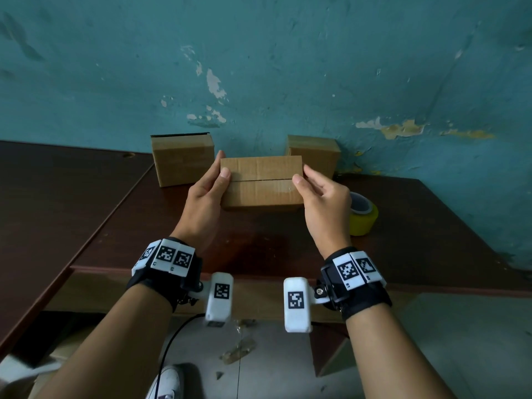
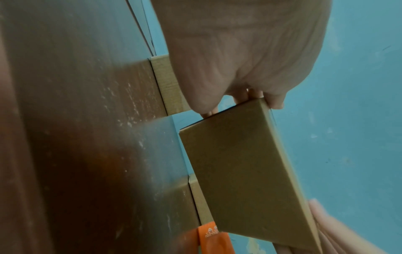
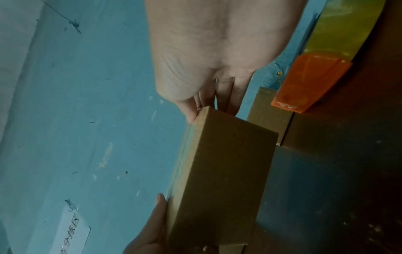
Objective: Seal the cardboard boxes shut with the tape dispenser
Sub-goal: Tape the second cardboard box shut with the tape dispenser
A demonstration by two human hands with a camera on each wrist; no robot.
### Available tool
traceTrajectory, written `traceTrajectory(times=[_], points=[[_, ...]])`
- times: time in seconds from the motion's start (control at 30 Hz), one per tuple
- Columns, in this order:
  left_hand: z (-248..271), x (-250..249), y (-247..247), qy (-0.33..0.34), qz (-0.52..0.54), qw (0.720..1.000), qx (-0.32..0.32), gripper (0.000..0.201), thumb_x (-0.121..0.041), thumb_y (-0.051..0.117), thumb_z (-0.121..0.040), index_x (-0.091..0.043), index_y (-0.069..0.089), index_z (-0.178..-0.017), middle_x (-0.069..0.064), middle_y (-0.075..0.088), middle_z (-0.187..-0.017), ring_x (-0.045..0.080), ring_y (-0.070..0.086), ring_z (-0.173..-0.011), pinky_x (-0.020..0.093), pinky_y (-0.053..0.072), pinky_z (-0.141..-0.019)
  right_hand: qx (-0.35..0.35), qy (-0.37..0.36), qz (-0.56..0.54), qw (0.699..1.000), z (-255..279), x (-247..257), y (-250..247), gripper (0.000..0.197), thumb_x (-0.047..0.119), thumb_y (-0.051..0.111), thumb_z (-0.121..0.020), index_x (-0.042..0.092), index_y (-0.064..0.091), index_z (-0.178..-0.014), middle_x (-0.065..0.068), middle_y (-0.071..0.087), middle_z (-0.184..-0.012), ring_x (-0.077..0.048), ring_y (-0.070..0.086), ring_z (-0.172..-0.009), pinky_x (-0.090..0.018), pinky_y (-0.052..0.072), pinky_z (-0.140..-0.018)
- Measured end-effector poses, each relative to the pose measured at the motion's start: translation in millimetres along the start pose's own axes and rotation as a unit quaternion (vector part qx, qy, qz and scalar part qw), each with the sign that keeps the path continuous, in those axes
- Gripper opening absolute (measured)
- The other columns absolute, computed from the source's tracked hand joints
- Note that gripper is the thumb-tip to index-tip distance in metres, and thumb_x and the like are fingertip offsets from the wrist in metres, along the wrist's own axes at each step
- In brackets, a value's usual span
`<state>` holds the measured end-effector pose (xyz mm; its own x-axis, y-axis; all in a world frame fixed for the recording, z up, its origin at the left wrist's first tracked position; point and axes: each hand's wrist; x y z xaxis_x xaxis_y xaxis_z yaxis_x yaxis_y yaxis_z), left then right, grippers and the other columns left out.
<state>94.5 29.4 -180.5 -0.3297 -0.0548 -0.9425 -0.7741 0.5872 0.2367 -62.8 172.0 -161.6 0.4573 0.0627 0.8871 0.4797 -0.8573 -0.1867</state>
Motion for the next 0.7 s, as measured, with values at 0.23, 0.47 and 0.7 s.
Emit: traceTrajectory(times=[0.23,0.47,0.7], points=[[2,2,-1,-0.013,-0.049,0.999,0.001,0.052,-0.048,0.043,-0.112,-0.037,0.037,-0.162,-0.009,0.037,-0.168,0.015,0.042,-0.149,0.044,0.039,-0.124,0.012,0.004,0.029,1.0,-4,-6,-1,0.034,0.022,0.063,-0.106,0.013,0.069,-0.139,0.029,0.065,-0.088,0.017,0.066,-0.088,-0.001,0.046,-0.075],[4,6,1,-0.028,-0.059,0.998,0.021,0.05,-0.033,0.05,-0.112,-0.033,0.042,-0.162,-0.013,0.053,-0.15,0.004,0.061,-0.123,0.026,0.059,-0.095,0.022,0.02,0.051,0.998,-3,-11,-1,0.037,0.022,0.057,-0.109,0.015,0.064,-0.145,0.016,0.071,-0.109,0.019,0.061,-0.084,-0.011,0.053,-0.087],[4,2,1,-0.071,-0.046,0.996,-0.008,0.029,-0.026,0.058,-0.109,-0.027,0.069,-0.136,0.004,0.071,-0.129,0.027,0.07,-0.117,0.037,0.064,-0.086,0.071,0.073,0.008,0.995,-5,-10,4,0.043,0.017,0.046,-0.114,0.016,0.052,-0.156,0.0,0.052,-0.159,-0.012,0.047,-0.146,-0.021,0.036,-0.109]])
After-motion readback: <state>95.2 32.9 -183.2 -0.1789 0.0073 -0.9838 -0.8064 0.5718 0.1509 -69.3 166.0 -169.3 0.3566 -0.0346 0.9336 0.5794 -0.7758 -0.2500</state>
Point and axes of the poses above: each hand's wrist, its own z-axis away from the middle knuckle, its own y-axis out of the palm, x = y × z
